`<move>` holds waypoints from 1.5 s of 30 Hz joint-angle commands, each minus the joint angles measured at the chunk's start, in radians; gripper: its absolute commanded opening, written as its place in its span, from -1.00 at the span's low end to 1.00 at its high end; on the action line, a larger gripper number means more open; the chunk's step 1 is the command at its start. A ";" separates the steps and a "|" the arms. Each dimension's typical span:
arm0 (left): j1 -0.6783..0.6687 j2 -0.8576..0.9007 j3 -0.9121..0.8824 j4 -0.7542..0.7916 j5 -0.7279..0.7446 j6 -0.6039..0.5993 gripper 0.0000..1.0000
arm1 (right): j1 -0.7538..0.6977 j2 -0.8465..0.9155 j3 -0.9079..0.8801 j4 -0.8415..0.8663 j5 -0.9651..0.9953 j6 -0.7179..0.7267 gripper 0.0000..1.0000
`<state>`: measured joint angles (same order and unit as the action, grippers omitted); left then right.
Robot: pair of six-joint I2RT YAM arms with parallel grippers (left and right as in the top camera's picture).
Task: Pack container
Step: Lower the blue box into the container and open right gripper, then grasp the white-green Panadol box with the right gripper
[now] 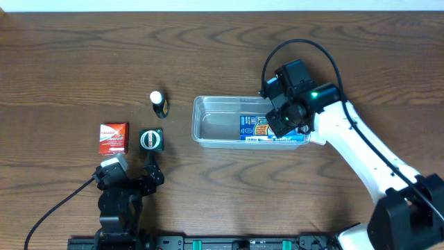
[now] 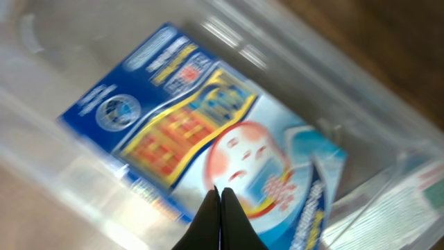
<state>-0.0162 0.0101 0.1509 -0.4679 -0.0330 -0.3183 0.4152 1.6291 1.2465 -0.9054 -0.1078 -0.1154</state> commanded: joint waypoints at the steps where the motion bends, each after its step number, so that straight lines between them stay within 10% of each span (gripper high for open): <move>1: -0.003 -0.004 -0.017 -0.002 -0.004 -0.009 0.96 | -0.001 -0.013 -0.005 -0.019 -0.085 0.014 -0.98; 27: -0.003 -0.004 -0.017 -0.002 -0.004 -0.009 0.96 | 0.000 0.034 -0.084 0.141 0.002 0.048 -0.88; 45: -0.003 -0.004 -0.017 -0.002 -0.004 -0.009 0.96 | -0.418 -0.278 -0.057 -0.077 0.059 0.415 0.48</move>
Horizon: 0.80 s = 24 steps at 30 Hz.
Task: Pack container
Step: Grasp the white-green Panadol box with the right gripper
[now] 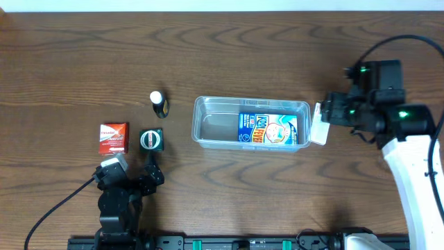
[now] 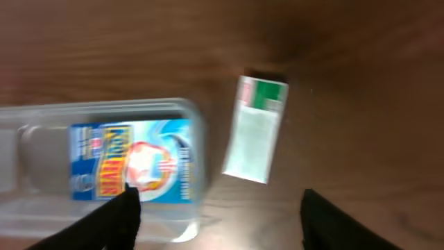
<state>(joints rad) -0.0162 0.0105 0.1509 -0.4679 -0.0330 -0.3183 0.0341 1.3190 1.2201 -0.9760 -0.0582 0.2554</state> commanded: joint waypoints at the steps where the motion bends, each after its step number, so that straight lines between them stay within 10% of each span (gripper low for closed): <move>1: -0.003 -0.005 -0.017 -0.002 -0.004 -0.009 0.96 | -0.054 0.049 -0.047 0.001 0.010 0.044 0.50; 24: -0.003 -0.005 -0.017 -0.002 -0.004 -0.009 0.96 | -0.068 0.521 -0.113 0.363 -0.010 0.081 0.61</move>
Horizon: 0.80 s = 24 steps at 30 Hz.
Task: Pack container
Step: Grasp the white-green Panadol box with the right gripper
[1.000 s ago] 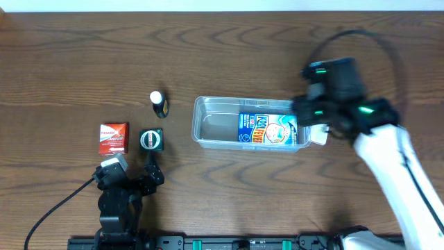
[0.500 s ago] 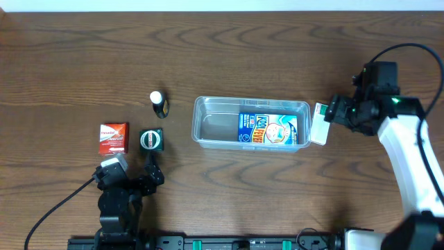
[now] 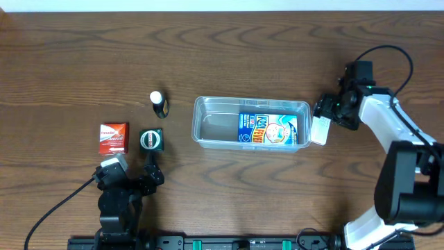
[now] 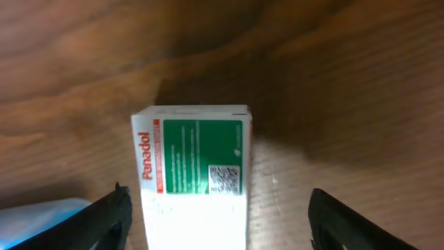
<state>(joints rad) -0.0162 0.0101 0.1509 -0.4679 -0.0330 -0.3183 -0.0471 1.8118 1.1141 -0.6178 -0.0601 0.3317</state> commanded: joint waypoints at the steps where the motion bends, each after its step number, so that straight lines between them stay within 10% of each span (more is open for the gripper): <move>1: -0.003 -0.004 -0.017 -0.002 -0.004 -0.009 0.96 | 0.014 0.040 -0.007 0.006 -0.008 0.000 0.61; 24: -0.003 -0.004 -0.017 -0.002 -0.004 -0.009 0.96 | -0.013 -0.023 0.007 -0.124 0.064 -0.019 -0.03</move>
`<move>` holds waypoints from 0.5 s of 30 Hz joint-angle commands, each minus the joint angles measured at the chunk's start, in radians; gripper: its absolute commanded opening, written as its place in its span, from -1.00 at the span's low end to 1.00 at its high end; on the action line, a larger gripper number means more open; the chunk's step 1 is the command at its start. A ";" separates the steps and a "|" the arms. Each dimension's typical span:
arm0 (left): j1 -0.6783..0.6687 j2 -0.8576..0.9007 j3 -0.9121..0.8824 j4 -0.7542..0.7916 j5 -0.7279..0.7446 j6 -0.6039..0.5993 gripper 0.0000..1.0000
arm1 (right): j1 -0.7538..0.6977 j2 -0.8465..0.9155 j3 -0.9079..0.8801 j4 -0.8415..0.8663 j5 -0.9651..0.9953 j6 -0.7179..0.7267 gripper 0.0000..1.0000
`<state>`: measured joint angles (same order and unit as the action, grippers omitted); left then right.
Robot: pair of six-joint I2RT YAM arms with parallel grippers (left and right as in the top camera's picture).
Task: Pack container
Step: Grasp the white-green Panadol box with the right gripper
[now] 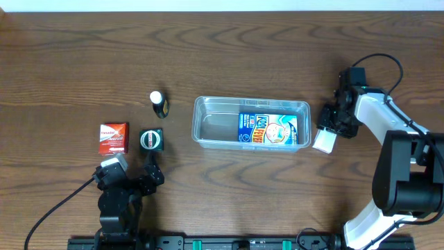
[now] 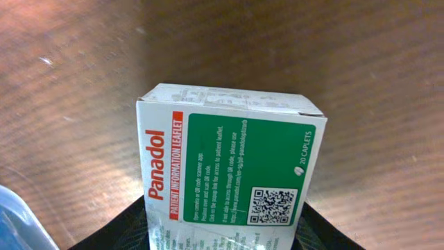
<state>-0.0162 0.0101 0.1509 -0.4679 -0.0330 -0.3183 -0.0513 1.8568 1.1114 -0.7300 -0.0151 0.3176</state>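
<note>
The clear plastic container lies mid-table with a blue fever-patch packet flat in its right half. Just right of it is a white and green Panadol box, which fills the right wrist view. My right gripper is shut on it, with one dark finger against each long side. My left gripper rests at the front left; whether it is open is too small to tell.
A red box, a black round-topped item and a small dark bottle with a white cap sit left of the container. The left arm's base is at the front edge.
My right gripper has come down closer to the Panadol box, and its fingers, then wide apart, now press the box's sides. The box has shifted slightly toward the front.
First my right gripper was shut inside the container over the blue packet. Then it was open to the right of the container above the Panadol box, the packet left flat inside. It then straddled the box and now grips it.
</note>
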 commanded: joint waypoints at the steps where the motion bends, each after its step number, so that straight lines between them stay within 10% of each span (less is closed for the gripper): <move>1: -0.003 -0.004 -0.017 -0.002 -0.004 -0.009 0.96 | -0.009 -0.097 0.013 -0.023 0.019 -0.005 -0.03; 15: -0.003 -0.004 -0.017 -0.002 -0.004 -0.009 0.96 | 0.097 -0.649 0.035 -0.096 -0.005 -0.164 -0.36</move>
<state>-0.0162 0.0101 0.1509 -0.4679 -0.0330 -0.3183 -0.0185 1.2732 1.1320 -0.8291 -0.0029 0.2340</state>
